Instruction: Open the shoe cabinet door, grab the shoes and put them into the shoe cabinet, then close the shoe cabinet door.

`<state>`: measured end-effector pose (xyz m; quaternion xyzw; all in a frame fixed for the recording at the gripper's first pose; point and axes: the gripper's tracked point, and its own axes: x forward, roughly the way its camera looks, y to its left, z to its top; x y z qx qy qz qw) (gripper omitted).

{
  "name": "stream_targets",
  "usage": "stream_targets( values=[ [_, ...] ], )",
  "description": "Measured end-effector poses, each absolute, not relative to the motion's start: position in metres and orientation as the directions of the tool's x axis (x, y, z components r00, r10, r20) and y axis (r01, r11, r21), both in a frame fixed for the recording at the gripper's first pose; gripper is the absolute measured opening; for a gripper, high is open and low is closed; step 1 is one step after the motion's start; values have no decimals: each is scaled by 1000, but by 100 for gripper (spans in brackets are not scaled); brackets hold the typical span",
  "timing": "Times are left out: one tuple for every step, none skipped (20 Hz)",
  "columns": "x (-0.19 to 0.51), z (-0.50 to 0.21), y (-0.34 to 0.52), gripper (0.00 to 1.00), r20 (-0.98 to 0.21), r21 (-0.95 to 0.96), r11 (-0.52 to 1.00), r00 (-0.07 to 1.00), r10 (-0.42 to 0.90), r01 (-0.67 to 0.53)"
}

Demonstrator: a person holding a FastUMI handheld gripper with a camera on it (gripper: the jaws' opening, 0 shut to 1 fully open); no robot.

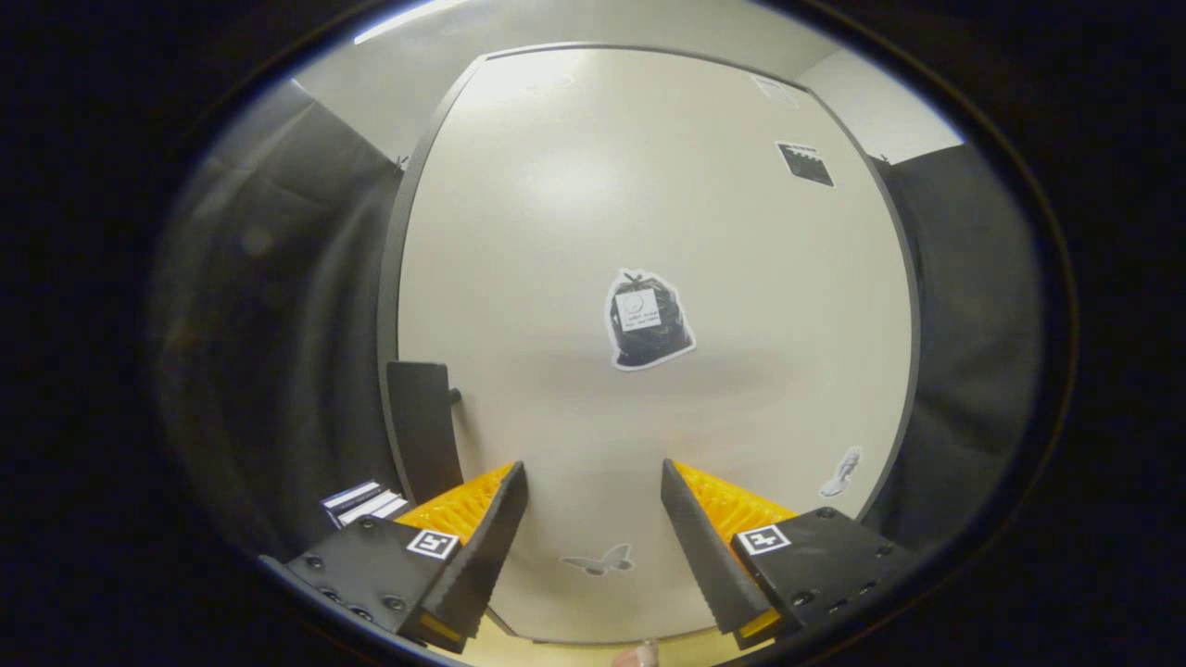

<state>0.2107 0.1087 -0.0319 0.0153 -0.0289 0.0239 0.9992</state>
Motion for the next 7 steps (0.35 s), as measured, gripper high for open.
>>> stream_targets(
  values=[
    [212, -32, 109, 93, 58, 29, 998, 997, 48, -50],
    [213, -32, 109, 93, 58, 27, 998, 997, 49, -50],
    [213, -32, 109, 93, 59, 28, 998, 997, 49, -50],
    [213, -32, 109, 93, 62, 31, 998, 997, 48, -50],
    [213, -32, 109, 93, 66, 34, 998, 997, 47, -49],
    [213, -33, 108, 93, 70, 38, 998, 996, 46, -49],
    [214, -33, 107, 93, 77, 40, 998, 996, 46, -49]
  ],
)
